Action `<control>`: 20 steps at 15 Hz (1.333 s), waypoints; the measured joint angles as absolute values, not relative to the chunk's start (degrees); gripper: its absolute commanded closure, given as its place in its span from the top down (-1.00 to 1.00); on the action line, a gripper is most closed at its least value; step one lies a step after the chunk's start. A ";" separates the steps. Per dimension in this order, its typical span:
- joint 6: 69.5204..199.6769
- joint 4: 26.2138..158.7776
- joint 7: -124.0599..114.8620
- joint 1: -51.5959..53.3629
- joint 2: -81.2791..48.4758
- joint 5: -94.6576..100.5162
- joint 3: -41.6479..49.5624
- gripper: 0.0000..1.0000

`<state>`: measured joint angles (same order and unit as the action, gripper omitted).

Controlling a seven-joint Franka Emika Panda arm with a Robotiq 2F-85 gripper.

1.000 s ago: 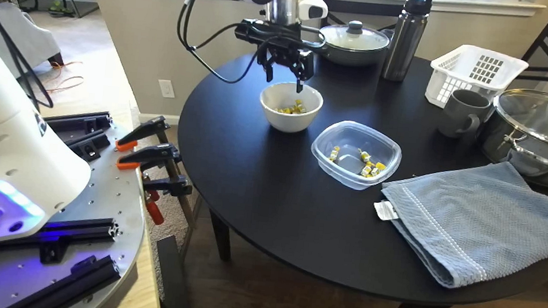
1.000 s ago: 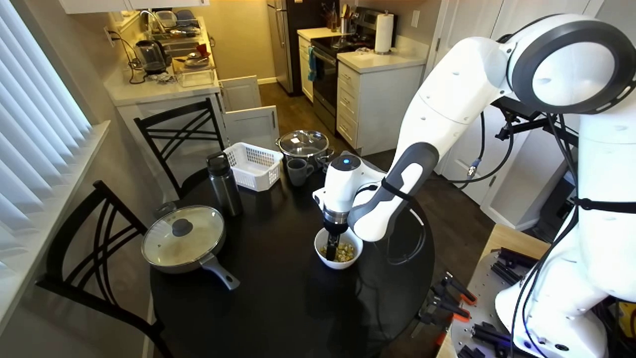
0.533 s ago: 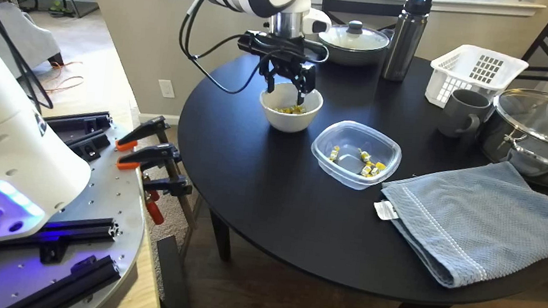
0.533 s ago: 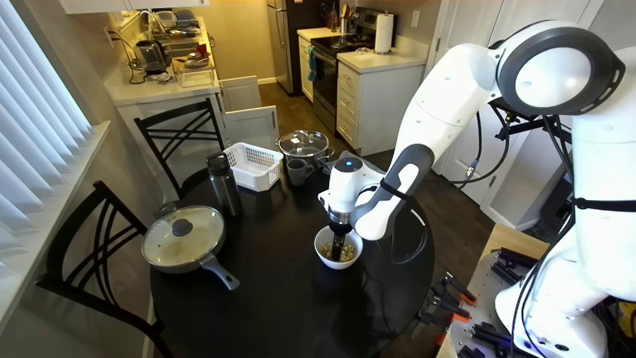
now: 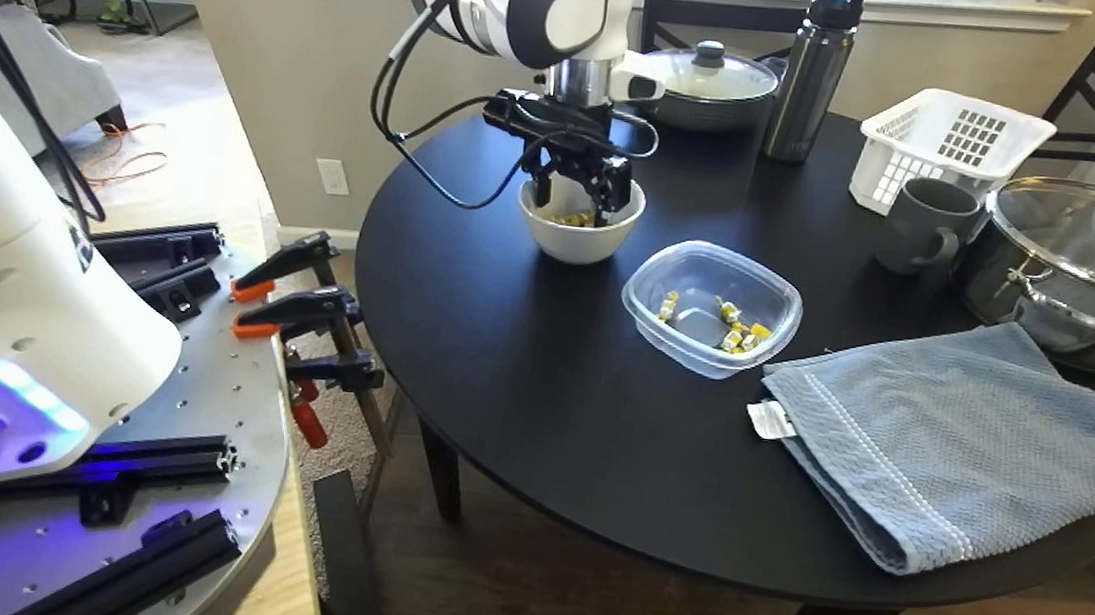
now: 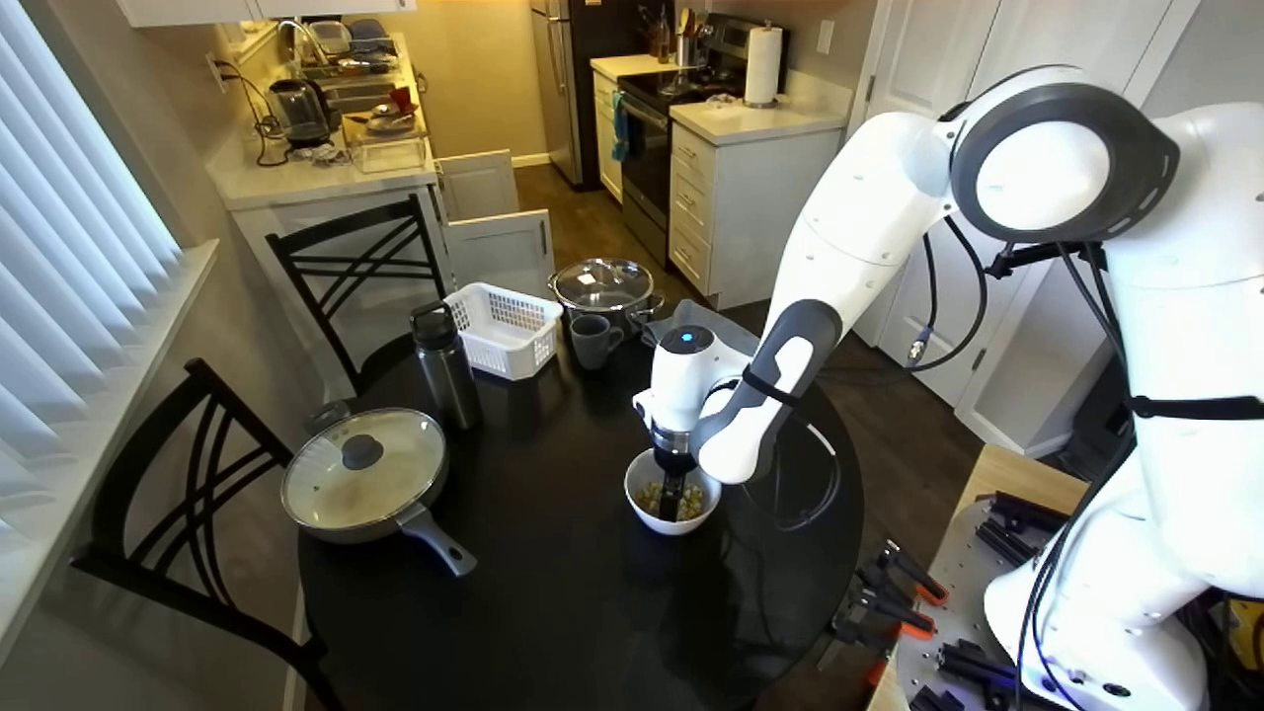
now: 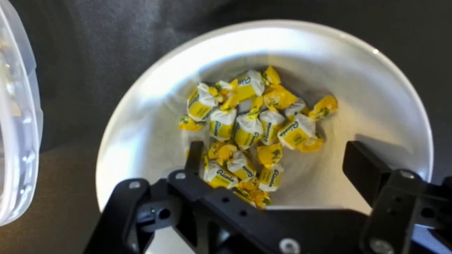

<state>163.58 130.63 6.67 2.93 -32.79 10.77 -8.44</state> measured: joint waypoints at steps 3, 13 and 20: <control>163.58 129.85 6.67 3.92 -33.88 11.11 -6.53 0.05; 163.59 128.92 6.94 4.74 -34.57 11.37 -5.09 -0.58; 161.93 128.47 8.06 4.49 -29.96 11.32 -5.96 -0.58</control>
<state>161.93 128.47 8.06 4.49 -29.96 11.32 -5.96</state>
